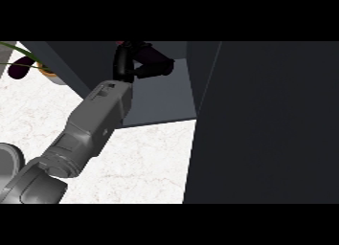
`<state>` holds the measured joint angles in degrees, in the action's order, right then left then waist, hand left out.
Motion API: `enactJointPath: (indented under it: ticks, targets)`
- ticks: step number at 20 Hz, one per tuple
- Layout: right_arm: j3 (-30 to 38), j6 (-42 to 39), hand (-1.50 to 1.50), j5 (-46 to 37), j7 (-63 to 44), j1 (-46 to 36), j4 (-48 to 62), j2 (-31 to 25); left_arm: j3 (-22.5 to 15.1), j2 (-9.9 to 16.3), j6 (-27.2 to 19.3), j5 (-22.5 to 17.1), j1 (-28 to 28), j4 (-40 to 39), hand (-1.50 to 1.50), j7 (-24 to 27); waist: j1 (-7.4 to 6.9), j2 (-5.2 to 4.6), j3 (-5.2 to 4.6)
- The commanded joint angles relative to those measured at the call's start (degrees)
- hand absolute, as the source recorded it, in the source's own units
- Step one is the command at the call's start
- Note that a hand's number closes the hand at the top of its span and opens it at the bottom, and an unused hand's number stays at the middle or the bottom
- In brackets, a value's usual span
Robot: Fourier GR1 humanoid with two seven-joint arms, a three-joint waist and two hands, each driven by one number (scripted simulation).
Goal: Pick up the wine, place it into the cabinet and close the cabinet
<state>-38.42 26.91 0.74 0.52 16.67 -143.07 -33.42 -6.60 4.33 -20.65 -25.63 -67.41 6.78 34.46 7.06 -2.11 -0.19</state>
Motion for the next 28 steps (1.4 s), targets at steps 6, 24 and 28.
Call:
enactJointPath:
  ticks: [6, 24, 28]
  targets:
    - [0.13, -0.61, -1.5, 2.3, -2.33, 3.4, -8.73, -1.89, 3.68, -0.7, 9.38, -3.09, -4.15, 2.42, 1.5, 0.38, -0.91, 0.66, 0.09]
    - [5.06, 1.03, -1.5, 3.65, -7.37, 6.52, -13.76, -4.54, 0.54, -4.32, 14.01, -4.74, 2.0, 9.43, -1.5, -1.92, -5.05, 2.82, 0.17]
    - [2.98, 1.91, -1.5, 1.81, -5.61, 8.44, -12.84, -3.65, -1.86, -4.33, 16.99, -7.31, 7.16, 15.27, -1.5, -1.28, -5.29, 3.01, 0.16]
